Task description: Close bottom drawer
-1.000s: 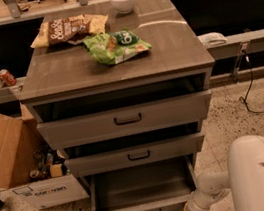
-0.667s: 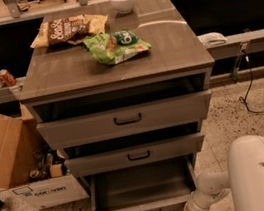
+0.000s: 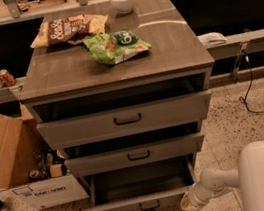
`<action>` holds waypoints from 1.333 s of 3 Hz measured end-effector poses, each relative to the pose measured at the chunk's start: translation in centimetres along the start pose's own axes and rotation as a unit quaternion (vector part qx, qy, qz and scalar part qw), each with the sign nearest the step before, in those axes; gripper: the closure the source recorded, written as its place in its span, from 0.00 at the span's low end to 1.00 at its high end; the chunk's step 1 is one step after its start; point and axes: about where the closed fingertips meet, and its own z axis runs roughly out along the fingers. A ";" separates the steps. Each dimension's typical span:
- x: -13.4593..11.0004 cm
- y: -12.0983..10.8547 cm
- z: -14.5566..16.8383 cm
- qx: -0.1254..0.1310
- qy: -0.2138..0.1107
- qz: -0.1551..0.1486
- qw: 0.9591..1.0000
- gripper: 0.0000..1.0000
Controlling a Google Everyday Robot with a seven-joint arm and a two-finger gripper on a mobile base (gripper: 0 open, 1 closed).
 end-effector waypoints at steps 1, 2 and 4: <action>-0.2 -3.1 0.3 0.031 -0.025 -0.002 0.999 1.00; -0.2 -3.8 0.4 0.036 -0.031 -0.002 0.999 1.00; -1.2 -8.2 0.6 0.063 -0.057 -0.013 0.996 1.00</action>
Offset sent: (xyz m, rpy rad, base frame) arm 0.1023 -0.0176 -0.0124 0.1028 -0.1859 -0.0929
